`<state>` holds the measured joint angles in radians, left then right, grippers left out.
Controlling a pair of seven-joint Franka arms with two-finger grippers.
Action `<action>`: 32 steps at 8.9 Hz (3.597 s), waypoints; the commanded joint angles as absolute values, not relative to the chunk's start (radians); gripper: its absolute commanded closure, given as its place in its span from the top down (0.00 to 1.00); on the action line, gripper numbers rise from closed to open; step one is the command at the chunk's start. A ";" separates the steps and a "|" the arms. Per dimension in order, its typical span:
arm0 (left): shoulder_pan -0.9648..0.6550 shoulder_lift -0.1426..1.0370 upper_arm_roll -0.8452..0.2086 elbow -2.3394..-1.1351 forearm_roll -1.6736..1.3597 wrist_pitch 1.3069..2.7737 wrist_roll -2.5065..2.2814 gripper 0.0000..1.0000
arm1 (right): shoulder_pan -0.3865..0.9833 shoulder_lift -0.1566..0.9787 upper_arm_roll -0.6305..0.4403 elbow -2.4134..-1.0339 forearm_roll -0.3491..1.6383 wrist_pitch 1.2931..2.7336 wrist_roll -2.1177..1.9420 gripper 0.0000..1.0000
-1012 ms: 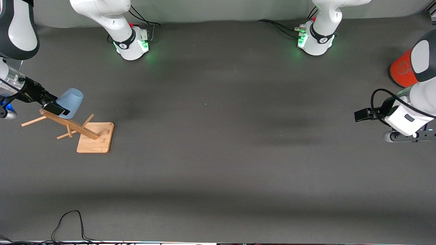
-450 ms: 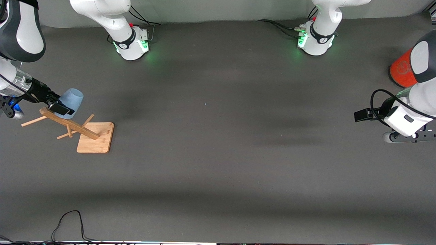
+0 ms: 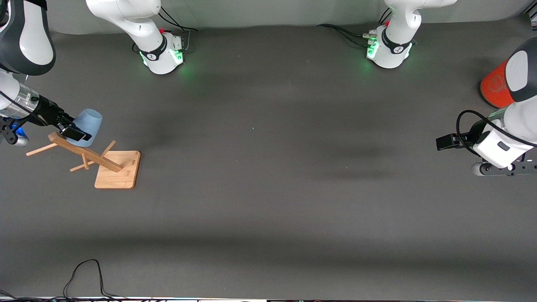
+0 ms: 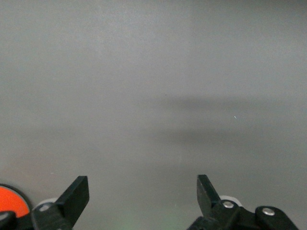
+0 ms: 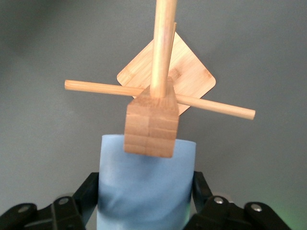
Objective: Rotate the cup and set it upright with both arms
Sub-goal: 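Lift the blue cup off the rack peg with the right gripper, then carry the blue cup to the table middle with the right gripper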
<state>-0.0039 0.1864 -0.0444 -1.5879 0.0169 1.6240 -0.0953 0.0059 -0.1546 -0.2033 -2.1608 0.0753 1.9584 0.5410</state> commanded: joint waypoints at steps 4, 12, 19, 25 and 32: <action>-0.005 0.181 -0.041 -1.592 0.011 1.626 -0.084 1.00 | 0.087 -0.300 -0.183 -2.169 0.091 1.832 0.701 0.59; -0.006 0.183 -0.041 -1.594 0.009 1.623 -0.084 1.00 | 0.651 -0.144 -0.175 -1.929 0.077 1.775 1.513 0.59; -0.006 0.199 -0.041 -1.594 0.009 1.628 -0.084 1.00 | 0.946 0.591 -0.175 -1.314 0.002 1.822 2.179 0.58; -0.006 0.213 -0.041 -1.594 0.009 1.628 -0.084 1.00 | 1.014 0.968 -0.176 -1.079 -0.029 1.907 2.494 0.58; -0.005 0.224 -0.041 -1.594 0.009 1.635 -0.084 1.00 | 1.017 1.019 -0.175 -1.078 -0.026 1.945 2.516 0.94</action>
